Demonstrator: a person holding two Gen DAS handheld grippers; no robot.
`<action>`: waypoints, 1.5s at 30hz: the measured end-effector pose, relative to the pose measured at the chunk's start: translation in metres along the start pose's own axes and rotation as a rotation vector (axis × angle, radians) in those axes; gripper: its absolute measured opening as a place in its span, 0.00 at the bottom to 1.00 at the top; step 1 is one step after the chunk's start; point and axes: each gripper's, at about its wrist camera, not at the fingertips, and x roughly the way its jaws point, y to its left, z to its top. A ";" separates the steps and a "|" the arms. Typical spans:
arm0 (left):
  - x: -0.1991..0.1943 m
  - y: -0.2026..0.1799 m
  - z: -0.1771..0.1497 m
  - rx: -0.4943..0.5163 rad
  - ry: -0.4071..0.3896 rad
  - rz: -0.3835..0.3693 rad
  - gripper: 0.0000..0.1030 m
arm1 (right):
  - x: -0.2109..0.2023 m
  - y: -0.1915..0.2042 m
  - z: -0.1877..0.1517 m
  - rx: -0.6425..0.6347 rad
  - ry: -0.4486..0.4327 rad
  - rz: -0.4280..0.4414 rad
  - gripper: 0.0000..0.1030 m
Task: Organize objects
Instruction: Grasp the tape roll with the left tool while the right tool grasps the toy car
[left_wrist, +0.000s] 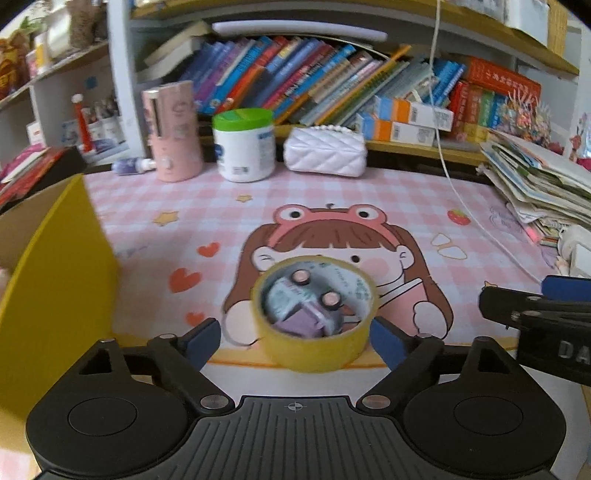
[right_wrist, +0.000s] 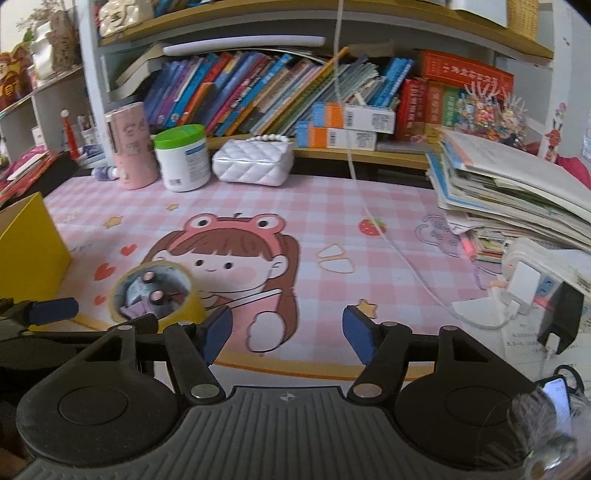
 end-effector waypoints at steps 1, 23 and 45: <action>0.005 -0.003 0.002 0.010 0.001 0.000 0.89 | 0.001 -0.003 0.000 0.005 0.002 -0.006 0.63; -0.020 -0.006 0.013 -0.013 -0.099 -0.109 0.88 | -0.002 -0.019 -0.005 0.048 0.009 -0.056 0.63; -0.126 0.067 -0.018 -0.176 -0.240 0.089 0.88 | 0.068 0.069 0.001 -0.212 0.127 0.216 0.81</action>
